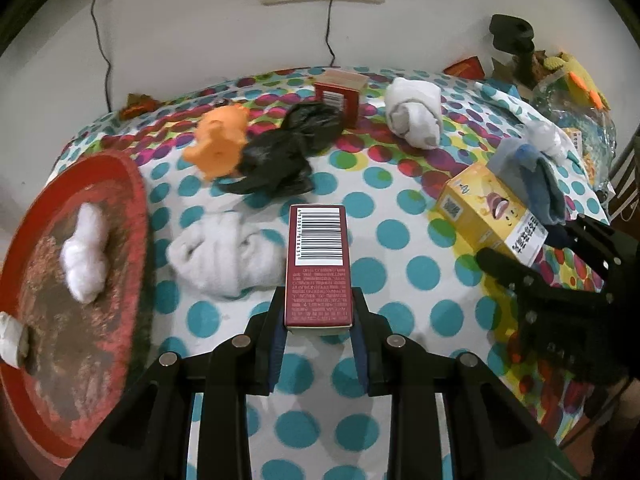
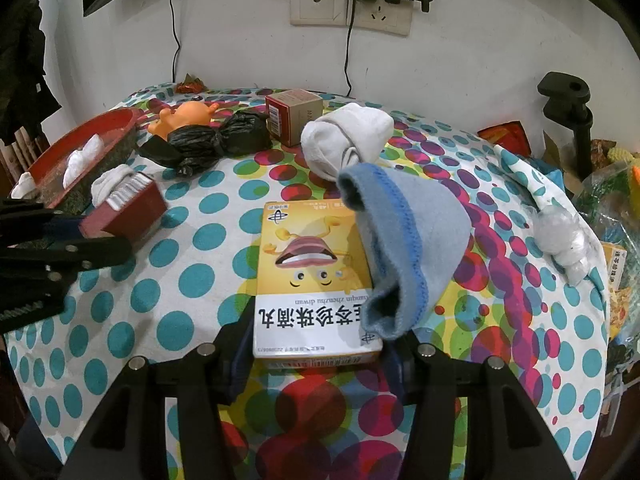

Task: Organize objects
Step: 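Carry the red barcode box over the red tray with the left gripper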

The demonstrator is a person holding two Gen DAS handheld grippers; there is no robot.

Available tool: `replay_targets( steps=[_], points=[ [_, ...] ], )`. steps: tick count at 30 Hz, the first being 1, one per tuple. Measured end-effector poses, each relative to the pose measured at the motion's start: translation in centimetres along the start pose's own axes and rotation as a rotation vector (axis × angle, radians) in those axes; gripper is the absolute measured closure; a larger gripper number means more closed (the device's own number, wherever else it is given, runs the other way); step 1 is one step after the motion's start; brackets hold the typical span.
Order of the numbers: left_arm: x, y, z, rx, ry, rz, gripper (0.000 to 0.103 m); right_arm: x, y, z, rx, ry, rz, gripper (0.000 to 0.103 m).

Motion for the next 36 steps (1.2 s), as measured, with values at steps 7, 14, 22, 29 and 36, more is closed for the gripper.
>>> replay_targets(
  steps=[7,14,22,29,36],
  points=[
    [2.0,0.6,-2.0,0.01,0.001,0.01,0.077,0.0,0.0,-0.1,0.001,0.001,0.0,0.049],
    [5.2,1.1,-3.2,0.02,0.038,0.044,0.077,0.1,0.0,-0.1,0.005,0.007,0.0,0.049],
    [7.0,0.7,-6.6,0.071,-0.02,0.077,0.077,0.2,-0.1,-0.4,0.017,0.024,0.0,0.049],
    [6.6,0.8,-12.1,0.163,-0.111,0.069,0.077,0.2,-0.1,-0.6,0.027,0.038,-0.001,0.049],
    [5.5,1.6,-18.1,0.279,-0.179,0.036,0.077,0.2,-0.2,-0.7,0.025,0.036,-0.001,0.049]
  ],
)
Point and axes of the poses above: each gripper's, at about its wrist camera, not at the fingertips, and x roughly against the way its jaws point, z to its right, y to its underside, the point moved 1 cm from there along -x, roughly the way its jaws point, and after that the axes turned 8 degrees about x, right-handed, at the moved point
